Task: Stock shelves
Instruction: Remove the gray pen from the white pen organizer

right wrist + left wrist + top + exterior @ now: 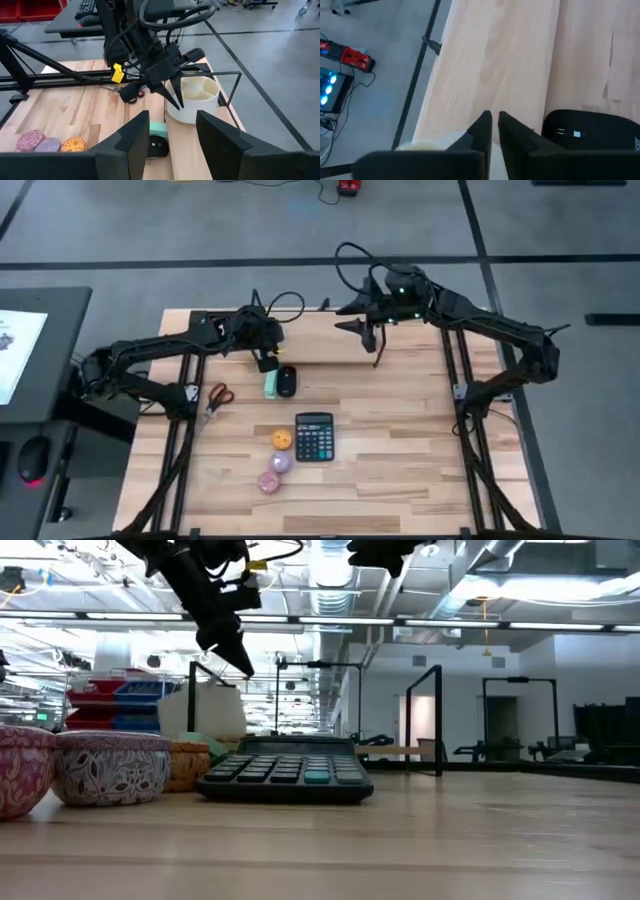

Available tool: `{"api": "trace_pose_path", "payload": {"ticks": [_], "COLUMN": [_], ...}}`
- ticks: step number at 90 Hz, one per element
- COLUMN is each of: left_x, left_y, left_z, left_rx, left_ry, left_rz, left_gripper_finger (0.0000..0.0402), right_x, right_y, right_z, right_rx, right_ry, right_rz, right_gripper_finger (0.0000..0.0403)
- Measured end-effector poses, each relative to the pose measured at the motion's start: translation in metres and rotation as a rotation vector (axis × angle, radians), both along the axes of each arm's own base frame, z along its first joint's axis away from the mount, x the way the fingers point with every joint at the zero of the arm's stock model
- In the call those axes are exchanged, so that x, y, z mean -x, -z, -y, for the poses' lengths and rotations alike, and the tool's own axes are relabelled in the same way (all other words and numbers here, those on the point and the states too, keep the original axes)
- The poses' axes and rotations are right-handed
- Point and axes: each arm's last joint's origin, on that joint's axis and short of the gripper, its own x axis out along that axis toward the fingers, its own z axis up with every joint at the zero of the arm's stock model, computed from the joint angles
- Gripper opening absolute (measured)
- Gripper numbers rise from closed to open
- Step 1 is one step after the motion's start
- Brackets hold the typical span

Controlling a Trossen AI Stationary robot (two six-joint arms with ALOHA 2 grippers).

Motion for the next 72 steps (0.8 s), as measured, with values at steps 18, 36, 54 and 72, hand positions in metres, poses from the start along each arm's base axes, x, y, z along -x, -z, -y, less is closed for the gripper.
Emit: {"api": "trace_pose_path", "payload": {"ticks": [18, 36, 54, 72], "left_x": [-0.001, -0.003, -0.004, 0.008], "left_y": [-0.001, -0.013, -0.046, -0.086], "left_z": [0.001, 0.002, 0.002, 0.015], "left_rx": [-0.012, -0.043, -0.003, 0.059], "left_ry": [-0.011, -0.048, -0.172, -0.254], "left_rz": [0.002, 0.033, 0.140, 0.100], "left_gripper_finger": [0.0012, 0.0012, 0.0013, 0.0013], "right_x": [0.000, 0.000, 0.000, 0.000], "right_y": [0.000, 0.000, 0.000, 0.000], "right_z": [0.000, 0.000, 0.000, 0.000], "right_rx": [0.000, 0.000, -0.001, -0.001], "right_ry": [0.000, 0.000, 0.000, 0.000], "right_rz": [0.000, 0.000, 0.000, 0.000], "right_gripper_finger": [0.0152, 0.0152, 0.0152, 0.0152]}}
